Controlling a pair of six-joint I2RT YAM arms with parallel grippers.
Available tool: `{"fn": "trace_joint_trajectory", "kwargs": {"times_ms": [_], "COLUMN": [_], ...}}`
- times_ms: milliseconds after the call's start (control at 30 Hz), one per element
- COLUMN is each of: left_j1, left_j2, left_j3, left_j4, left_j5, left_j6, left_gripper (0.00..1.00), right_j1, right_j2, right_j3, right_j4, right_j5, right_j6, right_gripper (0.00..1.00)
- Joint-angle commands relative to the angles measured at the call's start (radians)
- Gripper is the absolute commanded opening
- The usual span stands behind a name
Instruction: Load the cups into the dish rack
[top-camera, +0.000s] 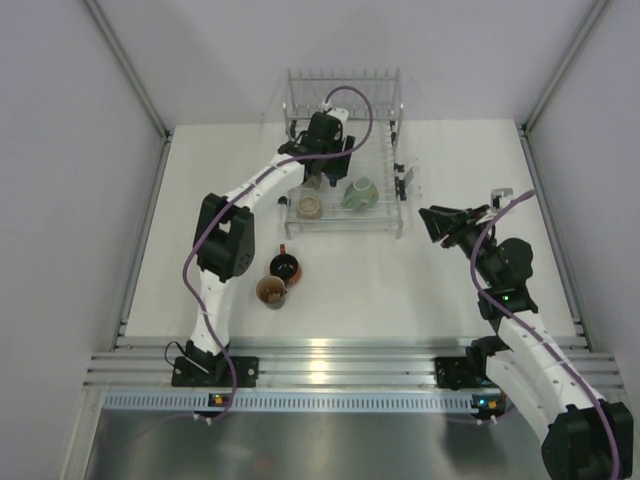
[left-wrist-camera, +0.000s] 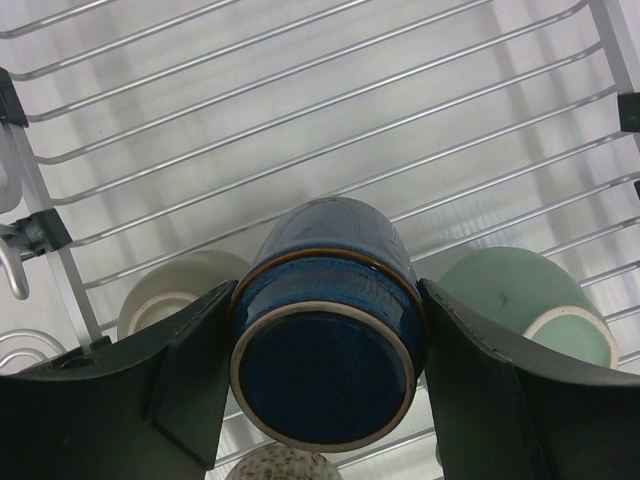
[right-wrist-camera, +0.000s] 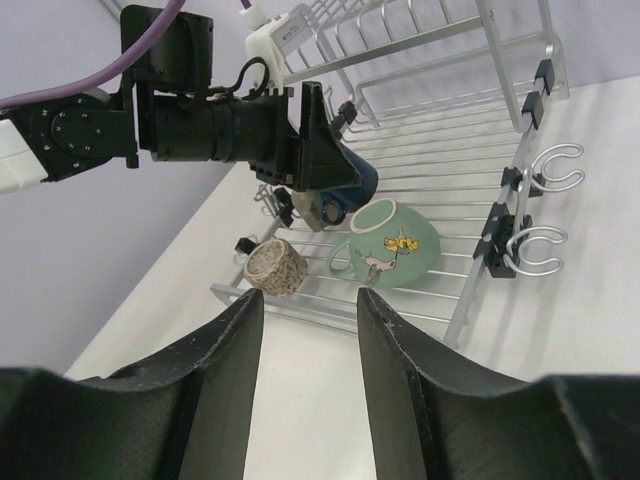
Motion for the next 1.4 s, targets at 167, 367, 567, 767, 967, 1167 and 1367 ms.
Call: {"fn": "trace_joint_trajectory", "kwargs": {"times_ms": [167, 367, 567, 767, 967, 1167, 1367], "left_j1": [-0.006, -0.010, -0.013, -0.016, -0.016, -0.018, -0.018], "left_j2": [-0.002, 0.030, 0.055, 0.067, 0.067, 0.063, 0.063], "left_j3": [0.037, 0.071, 0.089, 0.108, 0.106, 0.109, 0.122], "left_j4": [-0.012, -0.055, -0.083, -0.106, -0.107, -0.106, -0.104], "left_j5": [-0.005, 0.012, 0.015, -0.011, -0.019, -0.022, -0.027], "left_j6": [0.042, 0.051, 0.054, 0.048, 0.039, 0.036, 0.031], "left_gripper": [0.00, 0.00, 0.00, 0.21, 0.50, 0.86, 0.86], "right_j1": [-0.023, -0.024, -0.024, -0.026, -0.027, -0.029, -0.029], "right_j2": [-0.010, -0.014, -0.016, -0.016, -0.014, -0.019, -0.021], "right_j3": [0.002, 0.002, 0.003, 0.005, 0.006, 0.006, 0.006], "right_j4": [0.062, 0.061, 0.056, 0.053, 0.052, 0.050, 0.049], "right_j5": [-0.021, -0.024, -0.024, -0.029, -0.032, -0.033, -0.038], "right_j6": [0.010, 0.013, 0.011, 0.011, 0.010, 0.010, 0.010], "right_gripper": [0.43, 0.43, 0.43, 0.43, 0.44, 0.44, 0.44]}}
